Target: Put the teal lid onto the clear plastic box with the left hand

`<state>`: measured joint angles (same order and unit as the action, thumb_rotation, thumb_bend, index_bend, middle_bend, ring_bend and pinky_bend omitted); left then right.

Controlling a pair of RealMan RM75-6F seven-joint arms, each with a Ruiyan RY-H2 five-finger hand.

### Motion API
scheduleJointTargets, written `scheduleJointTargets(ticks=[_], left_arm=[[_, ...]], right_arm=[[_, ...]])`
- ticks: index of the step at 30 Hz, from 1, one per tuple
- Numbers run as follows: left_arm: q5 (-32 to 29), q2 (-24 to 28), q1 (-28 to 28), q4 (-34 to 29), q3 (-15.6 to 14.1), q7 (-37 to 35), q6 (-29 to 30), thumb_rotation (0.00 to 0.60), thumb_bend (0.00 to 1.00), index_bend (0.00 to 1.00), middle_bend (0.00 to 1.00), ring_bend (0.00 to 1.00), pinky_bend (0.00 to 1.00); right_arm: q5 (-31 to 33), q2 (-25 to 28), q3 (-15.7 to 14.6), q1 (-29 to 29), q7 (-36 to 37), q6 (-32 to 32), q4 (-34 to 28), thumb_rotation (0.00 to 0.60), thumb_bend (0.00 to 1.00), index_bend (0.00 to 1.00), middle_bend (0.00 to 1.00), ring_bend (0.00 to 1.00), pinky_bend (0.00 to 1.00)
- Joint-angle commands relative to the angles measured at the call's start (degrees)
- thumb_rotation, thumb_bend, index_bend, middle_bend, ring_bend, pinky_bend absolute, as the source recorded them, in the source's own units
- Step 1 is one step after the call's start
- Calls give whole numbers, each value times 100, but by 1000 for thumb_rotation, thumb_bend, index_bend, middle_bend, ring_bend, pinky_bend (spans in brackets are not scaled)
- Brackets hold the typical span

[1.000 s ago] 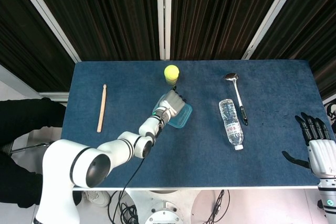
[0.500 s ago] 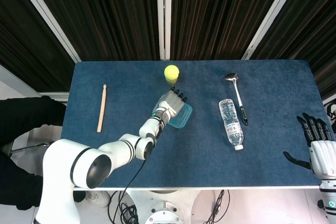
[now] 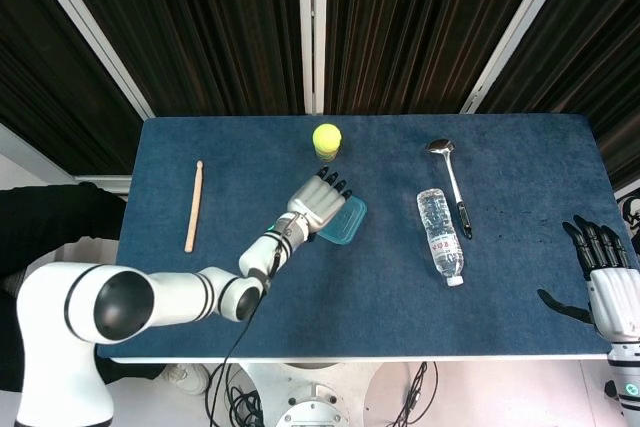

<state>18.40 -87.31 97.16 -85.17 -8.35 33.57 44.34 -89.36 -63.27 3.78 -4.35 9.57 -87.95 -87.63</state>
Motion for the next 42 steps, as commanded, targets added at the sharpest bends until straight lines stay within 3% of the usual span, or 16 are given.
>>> scheduleJointTargets(ticks=[1, 14, 42], left_arm=[[595, 36, -487, -313, 54, -103, 349, 600, 0, 151, 83, 0, 46], [466, -487, -806, 340, 350, 253, 46, 600, 0, 148, 82, 0, 45], [-68, -752, -803, 515, 755, 1062, -27, 600, 0, 136, 82, 0, 47]], right_arm=[[-12, -6, 0, -8, -15, 3, -14, 600, 70, 0, 0, 0, 0], [2, 18, -20, 46, -42, -48, -61, 600, 70, 0, 0, 0, 0], [-6, 26, -34, 108, -30, -106, -44, 600, 70, 0, 0, 0, 0]])
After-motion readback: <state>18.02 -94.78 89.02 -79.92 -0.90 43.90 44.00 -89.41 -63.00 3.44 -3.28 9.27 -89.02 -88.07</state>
